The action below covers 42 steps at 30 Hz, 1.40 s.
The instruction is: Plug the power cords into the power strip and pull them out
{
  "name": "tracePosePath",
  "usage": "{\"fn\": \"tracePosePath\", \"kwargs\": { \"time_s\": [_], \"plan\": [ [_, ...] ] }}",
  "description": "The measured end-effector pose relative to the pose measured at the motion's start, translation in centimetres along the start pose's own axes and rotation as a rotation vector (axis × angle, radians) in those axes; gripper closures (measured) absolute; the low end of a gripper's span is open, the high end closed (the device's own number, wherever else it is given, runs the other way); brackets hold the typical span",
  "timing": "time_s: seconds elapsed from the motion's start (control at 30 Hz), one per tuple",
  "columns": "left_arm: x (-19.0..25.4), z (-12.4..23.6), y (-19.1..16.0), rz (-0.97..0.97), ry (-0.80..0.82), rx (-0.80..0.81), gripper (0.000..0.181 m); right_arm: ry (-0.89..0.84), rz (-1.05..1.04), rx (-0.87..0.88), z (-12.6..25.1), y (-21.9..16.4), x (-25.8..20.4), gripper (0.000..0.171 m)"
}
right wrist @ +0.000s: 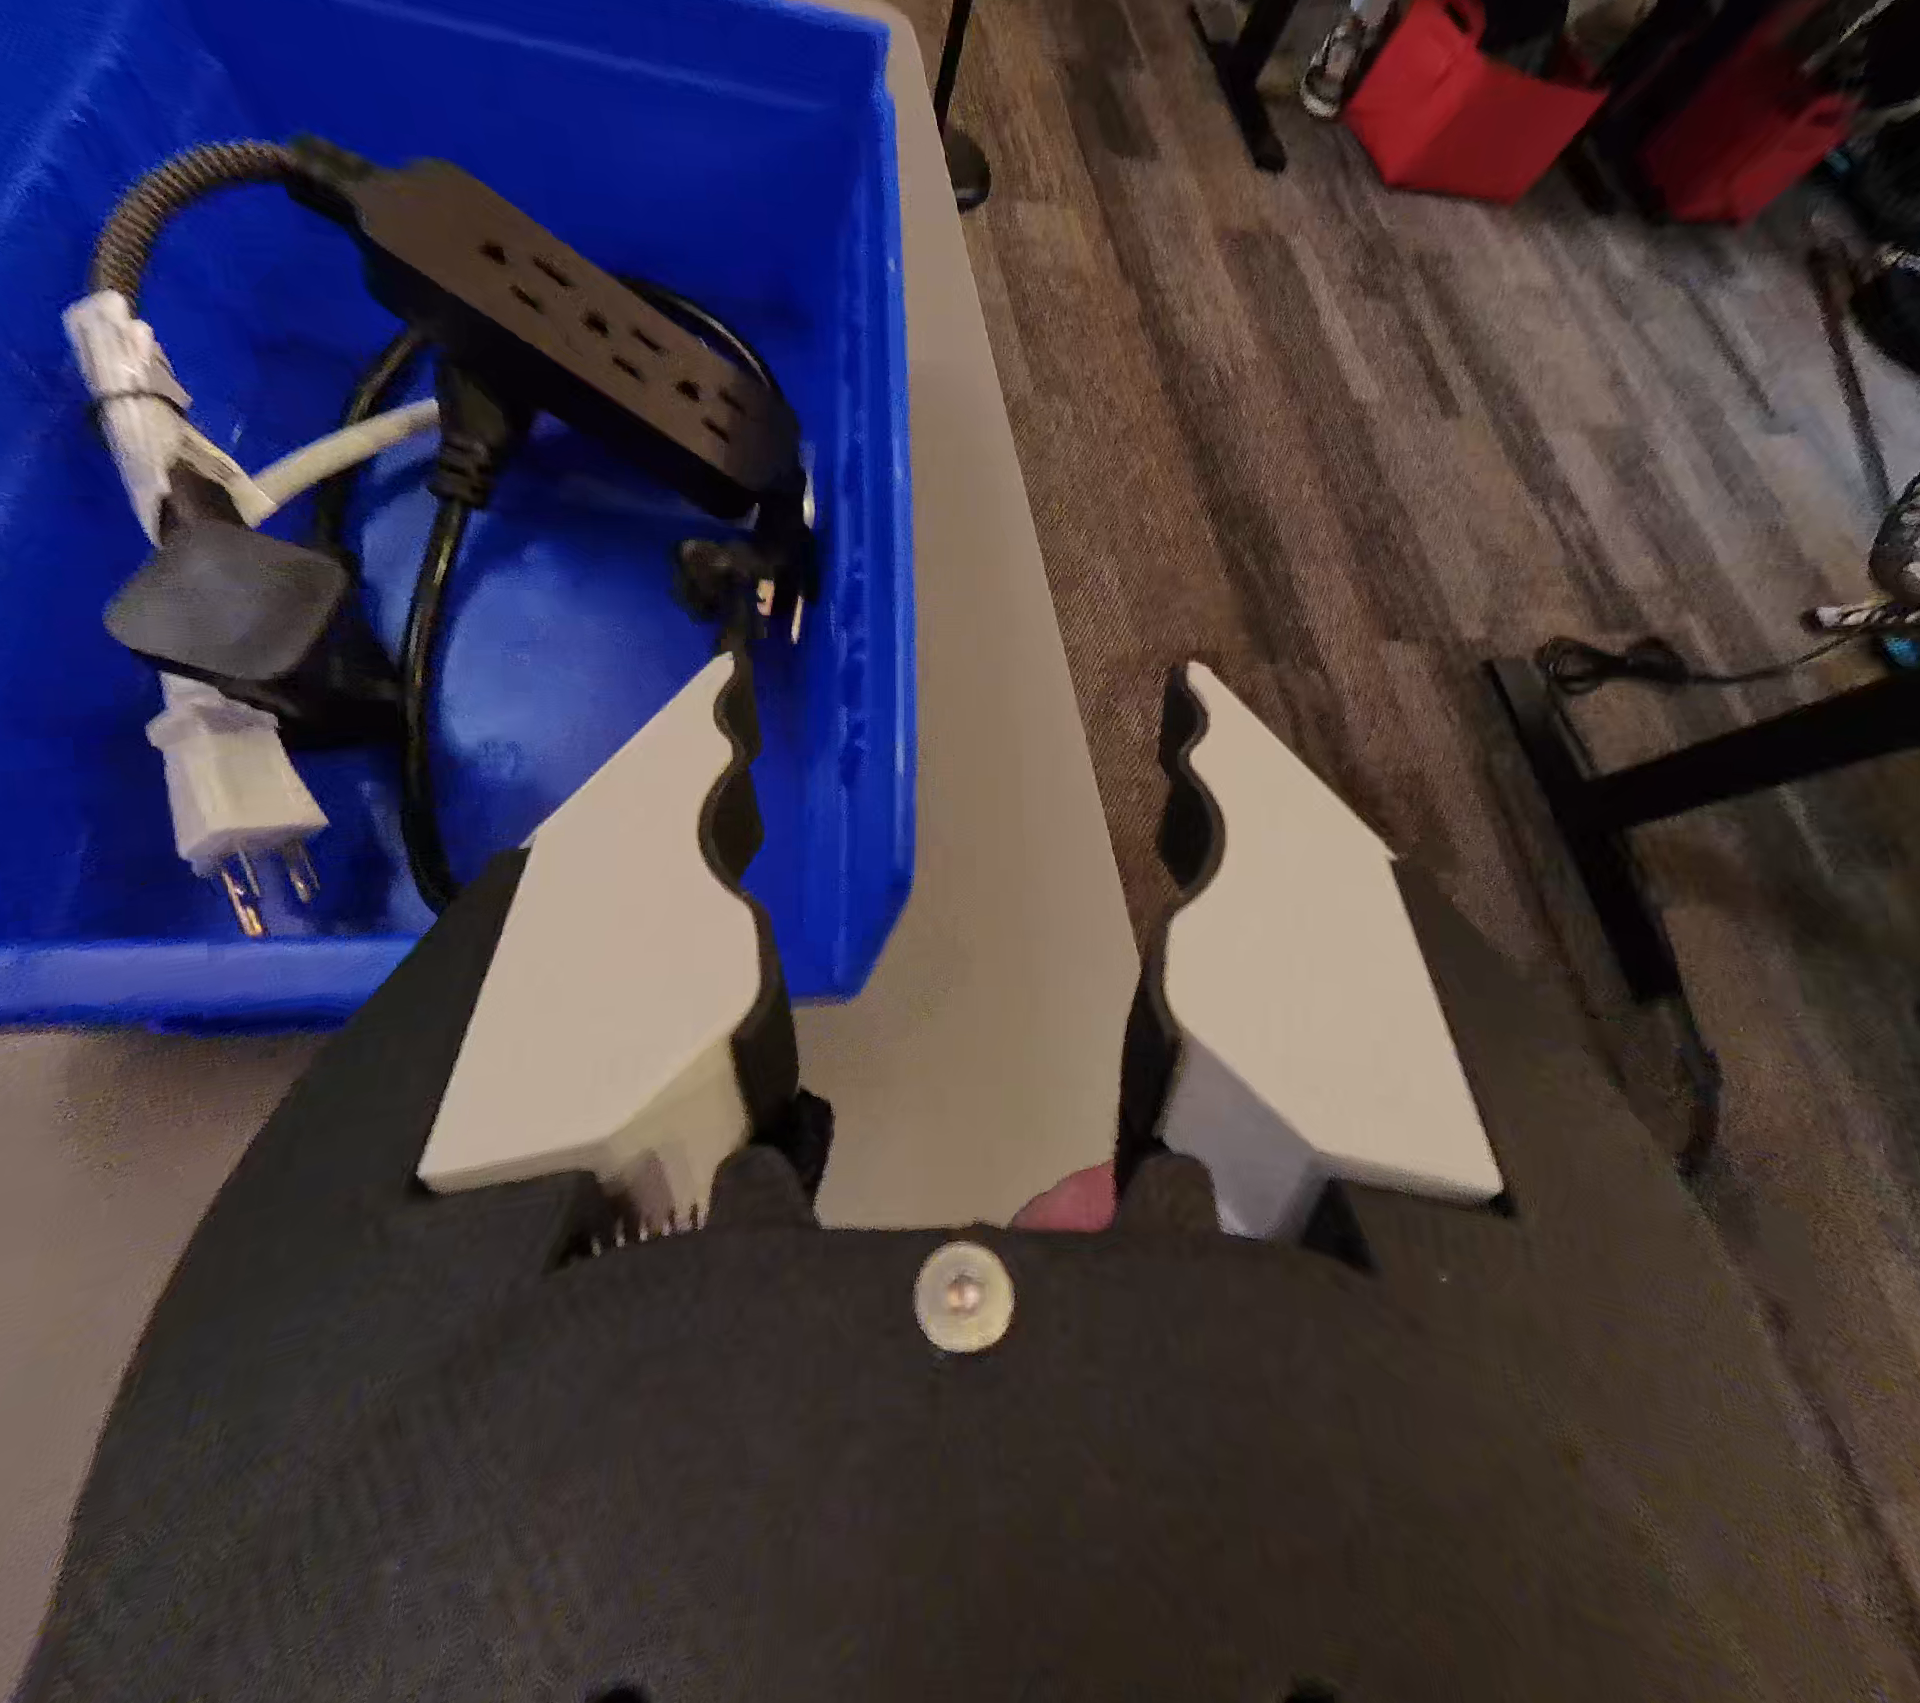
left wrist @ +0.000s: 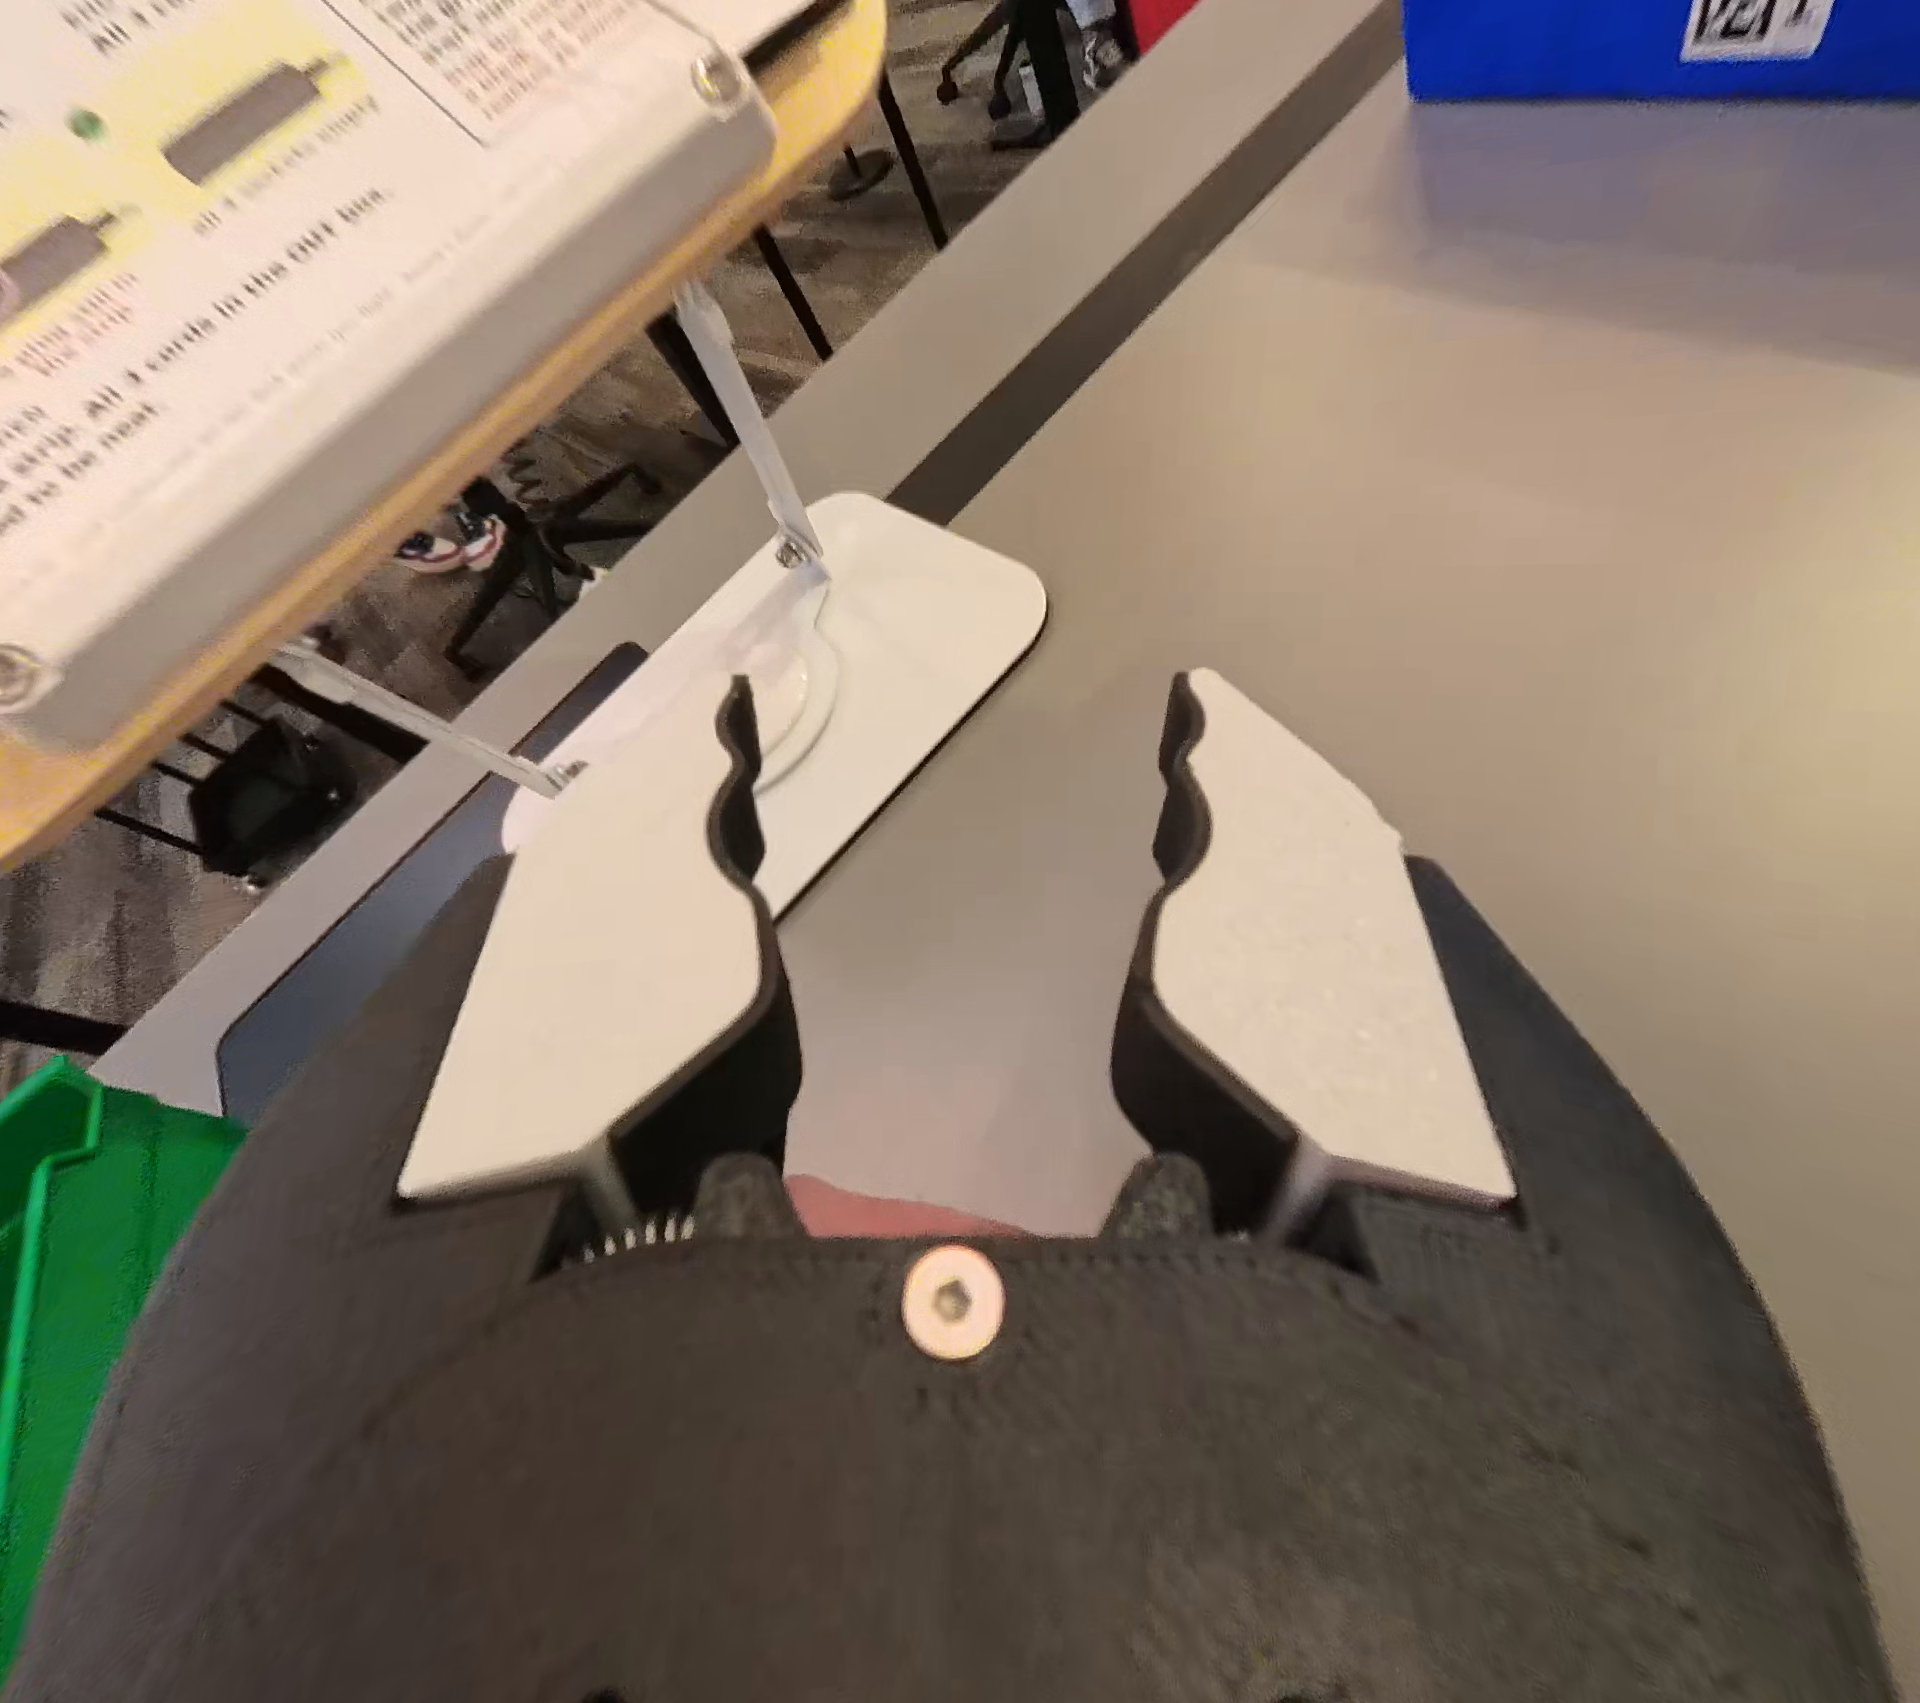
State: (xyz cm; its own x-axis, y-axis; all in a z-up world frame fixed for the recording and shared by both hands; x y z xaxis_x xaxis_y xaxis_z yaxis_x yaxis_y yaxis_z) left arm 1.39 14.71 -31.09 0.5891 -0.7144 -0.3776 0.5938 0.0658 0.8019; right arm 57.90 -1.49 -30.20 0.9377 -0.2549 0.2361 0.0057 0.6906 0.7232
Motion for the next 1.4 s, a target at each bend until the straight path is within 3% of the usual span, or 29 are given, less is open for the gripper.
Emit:
{"fn": "tracePosePath", "kwargs": {
  "time_s": [0.13, 0.2, 0.23, 0.33, 0.4, 0.67, 0.8, 0.9, 1.1, 1.4],
  "plan": [
    [-2.0, 3.0, 1.9, 0.043, 0.033, 0.031, 0.107, 0.104, -0.044, -0.049, -1.7, -2.4, -0.2, 0.109],
    [-3.8, 5.3, 2.2, 0.048, 0.079, 0.039, 0.107, 0.158, -0.033, -0.081, -2.6, -3.4, -0.9, 0.131],
    [-4.8, 6.5, 2.2, 0.061, 0.097, 0.043, 0.107, 0.175, -0.036, -0.091, -3.2, -3.8, -1.2, 0.131],
    [-8.6, 10.2, 0.6, 0.082, 0.202, 0.008, 0.107, 0.193, 0.005, -0.099, -4.4, -4.5, -2.1, 0.153],
    [-11.5, 12.8, -1.5, 0.099, 0.287, -0.038, 0.107, 0.218, 0.025, -0.1, -4.9, -4.6, -2.9, 0.167],
    [-20.5, 24.5, -14.3, 0.231, 0.617, -0.324, 0.094, 0.223, 0.057, -0.077, -4.3, -4.6, -3.9, 0.168],
    [-22.4, 29.0, -20.6, 0.322, 0.681, -0.427, 0.095, 0.223, 0.047, -0.074, -3.6, -5.0, -4.7, 0.168],
    [-22.5, 29.6, -23.2, 0.381, 0.66, -0.431, 0.096, 0.222, 0.045, -0.076, -3.1, -5.2, -5.5, 0.168],
    [-23.3, 27.1, -27.3, 0.488, 0.579, -0.422, 0.102, 0.243, 0.052, -0.068, -2.1, -5.3, -8.2, 0.168],
    [-23.8, 22.9, -30.5, 0.544, 0.478, -0.414, 0.107, 0.288, 0.09, -0.064, -1.3, -4.7, -12.3, 0.168]
  ]
}}
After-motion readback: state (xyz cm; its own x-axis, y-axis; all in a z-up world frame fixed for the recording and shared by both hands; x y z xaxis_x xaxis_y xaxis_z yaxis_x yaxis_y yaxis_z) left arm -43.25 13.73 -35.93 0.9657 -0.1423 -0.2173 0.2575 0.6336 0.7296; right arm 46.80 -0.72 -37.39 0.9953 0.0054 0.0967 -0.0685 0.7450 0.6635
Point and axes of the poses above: each gripper's, where its closed fingertips meet, z back along the fingers, y out of its top, x = y × z across the jaws, the point moved 1 cm from there along z, back along the fingers, and after that the axes turned 8 degrees about -x, right-handed, at the moved point
